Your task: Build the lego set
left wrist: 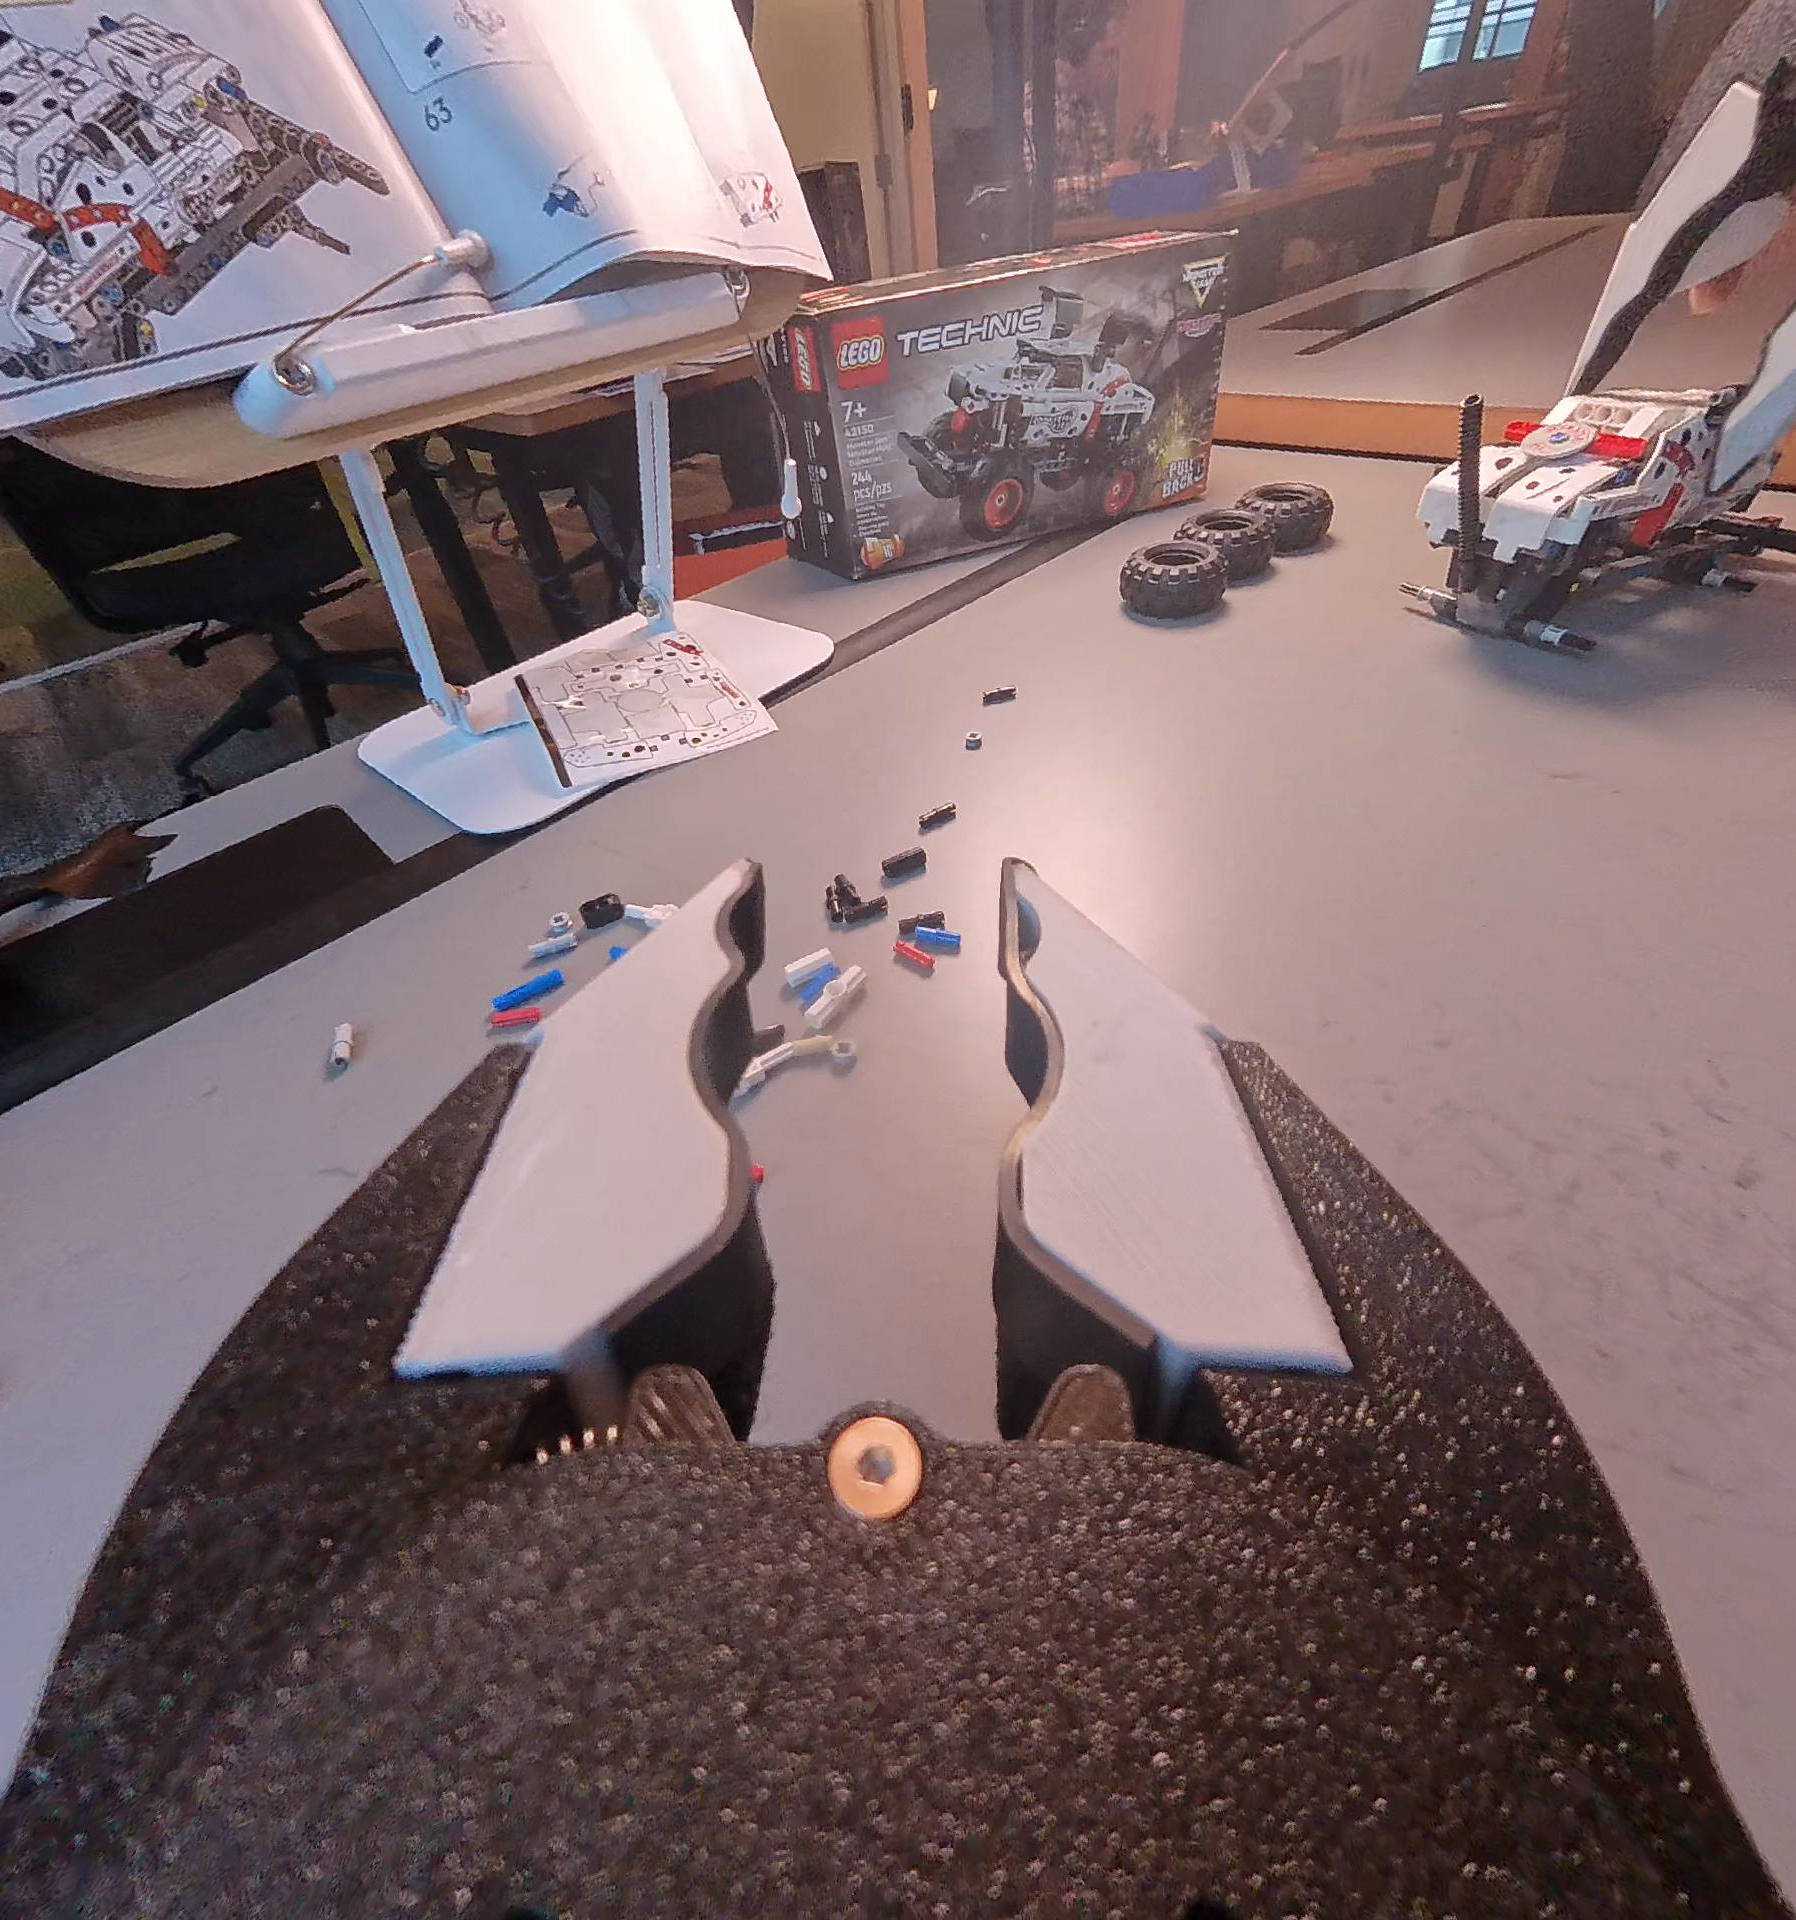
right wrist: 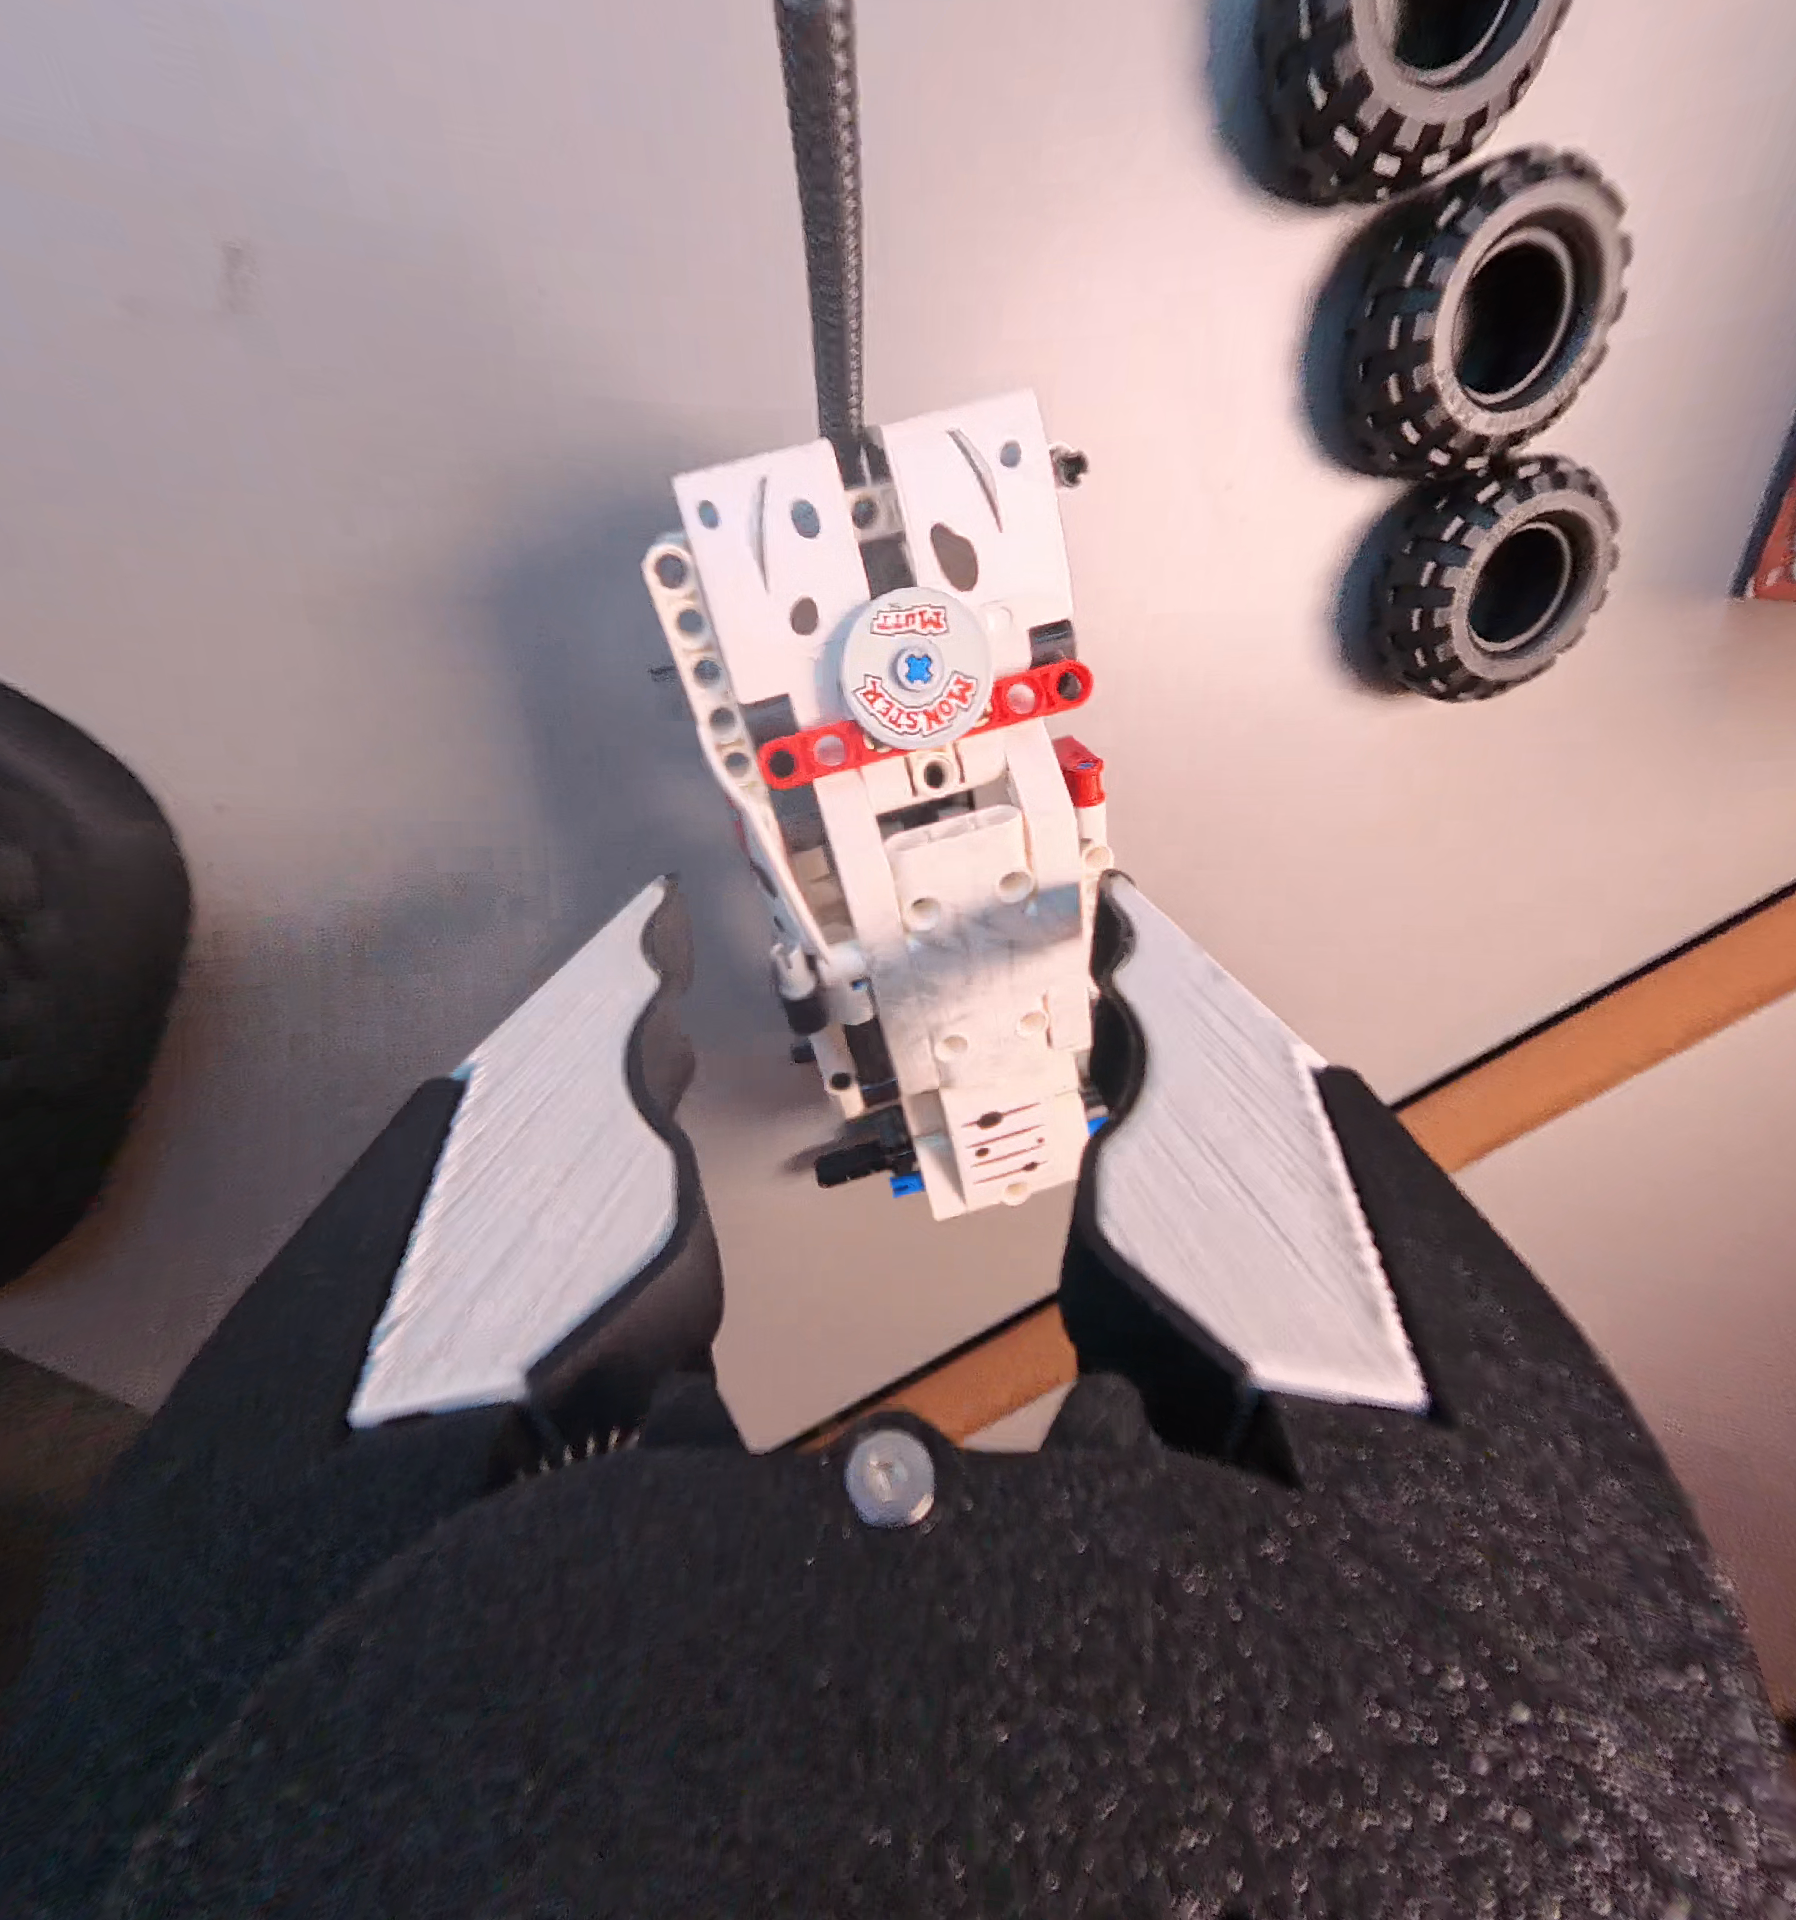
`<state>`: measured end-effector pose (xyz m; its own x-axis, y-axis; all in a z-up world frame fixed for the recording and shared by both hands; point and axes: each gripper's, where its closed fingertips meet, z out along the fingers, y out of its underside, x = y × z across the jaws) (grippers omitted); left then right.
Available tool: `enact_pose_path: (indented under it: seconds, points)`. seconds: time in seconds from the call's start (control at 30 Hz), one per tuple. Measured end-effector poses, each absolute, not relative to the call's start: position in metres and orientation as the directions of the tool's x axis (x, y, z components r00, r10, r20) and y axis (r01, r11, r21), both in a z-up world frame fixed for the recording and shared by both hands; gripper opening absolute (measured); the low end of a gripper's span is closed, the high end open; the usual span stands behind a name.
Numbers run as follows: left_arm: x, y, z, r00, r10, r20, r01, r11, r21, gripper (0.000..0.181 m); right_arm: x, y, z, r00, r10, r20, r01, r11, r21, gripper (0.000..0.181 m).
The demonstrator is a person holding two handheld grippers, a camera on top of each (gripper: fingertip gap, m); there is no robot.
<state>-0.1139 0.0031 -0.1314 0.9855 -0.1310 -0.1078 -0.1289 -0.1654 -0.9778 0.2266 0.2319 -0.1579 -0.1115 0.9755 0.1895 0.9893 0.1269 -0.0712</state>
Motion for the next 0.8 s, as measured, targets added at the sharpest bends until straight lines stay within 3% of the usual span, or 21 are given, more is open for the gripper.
enact_pose_path:
  seconds: [0.03,0.1,0.17,0.27,0.33,0.37,0.43,0.5,0.57,0.63,0.67,0.7,0.73,0.8]
  points:
    - [-0.112,0.003,-0.131,0.984,-0.136,-0.111,-0.133,-0.166,-0.977,0.044,0.225,0.236,-0.162,-0.13,0.969,0.211,0.989,0.14,-0.037,0.067]
    - [-0.11,0.002,-0.132,0.982,-0.143,-0.124,-0.147,-0.168,-0.975,0.044,0.222,0.237,-0.163,-0.226,0.951,0.21,0.974,0.227,0.018,0.064]
    - [-0.11,0.001,-0.132,0.981,-0.141,-0.136,-0.159,-0.17,-0.973,0.044,0.22,0.237,-0.162,-0.426,0.874,0.234,0.905,0.416,0.092,0.063]
    - [-0.111,0.001,-0.132,0.981,-0.138,-0.137,-0.16,-0.174,-0.972,0.044,0.226,0.239,-0.158,-0.803,0.537,0.258,0.595,0.729,0.337,0.063]
    - [-0.111,0.001,-0.134,0.981,-0.138,-0.134,-0.158,-0.18,-0.971,0.044,0.231,0.247,-0.154,-0.949,0.216,0.228,0.308,0.784,0.538,0.063]
    - [-0.111,0.001,-0.134,0.981,-0.14,-0.134,-0.158,-0.181,-0.971,0.044,0.235,0.25,-0.152,-0.968,0.129,0.217,0.234,0.776,0.586,0.063]
    - [-0.109,0.001,-0.134,0.98,-0.147,-0.134,-0.159,-0.181,-0.971,0.044,0.25,0.259,-0.142,-0.961,0.154,0.229,0.266,0.743,0.614,0.076]
    - [-0.108,0.002,-0.134,0.979,-0.153,-0.131,-0.158,-0.182,-0.971,0.044,0.27,0.264,-0.127,-0.872,0.391,0.295,0.49,0.694,0.528,0.076]
    - [-0.106,0.002,-0.135,0.979,-0.163,-0.122,-0.151,-0.185,-0.971,0.044,0.276,0.258,-0.12,-0.545,0.76,0.353,0.838,0.482,0.256,0.079]
    - [-0.104,0.004,-0.137,0.979,-0.17,-0.117,-0.149,-0.19,-0.97,0.044,0.253,0.245,-0.115,-0.002,0.982,0.188,0.991,0.028,-0.132,0.083]
    - [-0.104,0.004,-0.138,0.978,-0.173,-0.116,-0.149,-0.195,-0.969,0.044,0.238,0.246,-0.112,0.271,0.962,0.039,0.929,-0.251,-0.27,0.081]
    - [-0.103,0.004,-0.139,0.978,-0.175,-0.115,-0.149,-0.198,-0.969,0.044,0.229,0.251,-0.112,0.462,0.881,-0.104,0.818,-0.469,-0.333,0.081]
    - [-0.102,0.004,-0.139,0.978,-0.176,-0.116,-0.15,-0.197,-0.969,0.044,0.229,0.257,-0.118,0.551,0.819,-0.162,0.75,-0.571,-0.333,0.088]
    - [-0.102,0.002,-0.137,0.977,-0.177,-0.122,-0.156,-0.193,-0.969,0.044,0.237,0.264,-0.142,0.594,0.795,-0.122,0.747,-0.601,-0.282,0.101]
